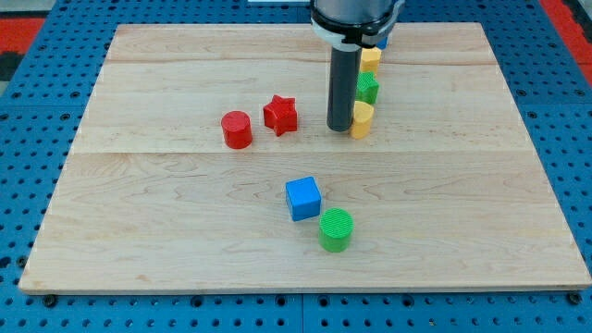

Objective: Separate the red circle from the red star

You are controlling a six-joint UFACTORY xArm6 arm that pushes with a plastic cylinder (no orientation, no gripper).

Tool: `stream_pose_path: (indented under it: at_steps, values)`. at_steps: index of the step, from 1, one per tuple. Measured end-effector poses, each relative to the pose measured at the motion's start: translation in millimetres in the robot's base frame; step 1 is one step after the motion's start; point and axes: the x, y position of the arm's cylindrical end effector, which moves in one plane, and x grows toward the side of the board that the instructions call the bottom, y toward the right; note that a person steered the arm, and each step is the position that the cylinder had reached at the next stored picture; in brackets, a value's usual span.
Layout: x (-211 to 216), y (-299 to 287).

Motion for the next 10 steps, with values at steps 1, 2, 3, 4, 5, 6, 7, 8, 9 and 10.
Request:
stream_pose_path:
  at_steps: [1,2,3,4,5,6,7,8,9,10]
  values:
    - [10,-2]
    - [44,-34]
    - [65,-115]
    - [65,-221]
    - [-4,-242]
    - [-26,-169]
    - [24,-98]
    - [37,-134]
    - [55,-155]
    - [82,-138]
